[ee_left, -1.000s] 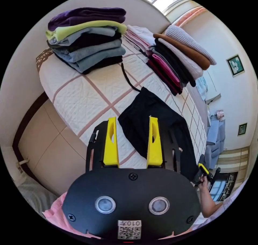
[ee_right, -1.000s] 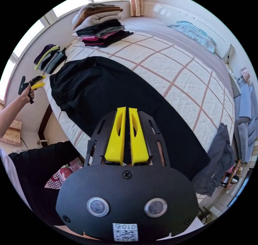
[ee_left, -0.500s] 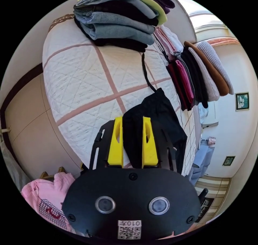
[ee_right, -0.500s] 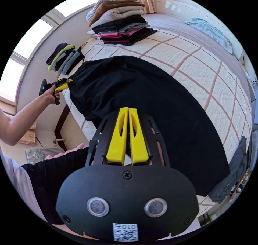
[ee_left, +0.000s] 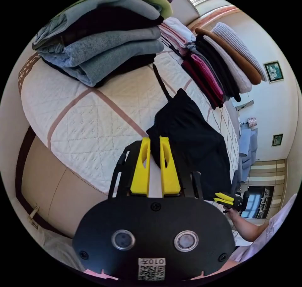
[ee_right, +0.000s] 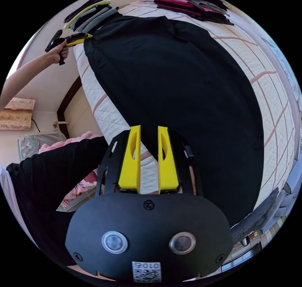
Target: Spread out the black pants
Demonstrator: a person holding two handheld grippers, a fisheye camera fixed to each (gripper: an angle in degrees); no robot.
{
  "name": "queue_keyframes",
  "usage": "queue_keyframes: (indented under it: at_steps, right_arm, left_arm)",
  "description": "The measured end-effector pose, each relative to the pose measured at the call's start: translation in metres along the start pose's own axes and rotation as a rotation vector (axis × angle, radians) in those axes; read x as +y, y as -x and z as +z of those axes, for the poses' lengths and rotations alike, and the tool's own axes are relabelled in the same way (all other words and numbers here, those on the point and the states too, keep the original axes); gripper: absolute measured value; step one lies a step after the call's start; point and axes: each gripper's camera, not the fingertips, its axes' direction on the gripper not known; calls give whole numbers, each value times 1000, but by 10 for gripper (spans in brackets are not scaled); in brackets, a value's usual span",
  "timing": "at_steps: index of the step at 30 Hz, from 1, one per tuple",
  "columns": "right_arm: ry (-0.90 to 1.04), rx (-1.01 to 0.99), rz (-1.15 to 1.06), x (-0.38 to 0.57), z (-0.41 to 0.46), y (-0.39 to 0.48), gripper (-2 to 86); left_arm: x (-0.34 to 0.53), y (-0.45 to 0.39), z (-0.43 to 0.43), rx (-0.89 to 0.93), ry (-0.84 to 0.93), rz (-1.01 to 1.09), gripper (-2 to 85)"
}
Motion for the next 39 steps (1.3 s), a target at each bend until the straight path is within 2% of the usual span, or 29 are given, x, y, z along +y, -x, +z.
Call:
queue_keyframes:
  at_steps: [6,8,10,11,13,15,17,19,22,27,30,35,39]
  right_arm:
    - [-27,36,14,-5,-5,0,74]
    - [-86,49,-11,-7,-15,5,74]
    - [-85,33,-30,-12,-12,7,75]
    - [-61,17,-38,-16,-5,7,76]
    - [-23,-16,-32,-20,8,3,79]
    - [-20,-58,-6,-19,19,-2,81]
    - [-57,-72,5,-14,22,-9,78]
    - [-37,-87,-29,-13,22,-12,71]
    - [-24,-93,-40,-12,8,-28,53]
    - [-245,-61,53,-32,-48,-86,52]
    - [-338,-95,107,-71,-63,-136,70]
    - [-397,-306,156,-155,-66,-220,83]
    - [-293,-351,88,-196,-45,-239,90]
  left_arm:
    - [27,0,-42,-23,-49,-72,93]
    - [44,-18,-71,-134,-136,-81,91]
    - [57,-71,-88,-265,-218,74,82]
    - [57,-84,-83,-266,-201,127,79]
    - [51,-118,-44,-151,-35,311,69]
    - [47,-131,-12,-108,70,376,63]
    - [44,-128,17,-84,156,366,60]
    - [38,-110,39,-48,243,272,55]
    - [29,-108,8,-78,107,230,50]
    - [-16,-128,-48,-315,-130,220,67]
    - [-83,-122,-20,-282,3,248,87]
    - [-161,-134,50,-291,180,341,105]
    - [-177,-129,102,-298,308,384,102]
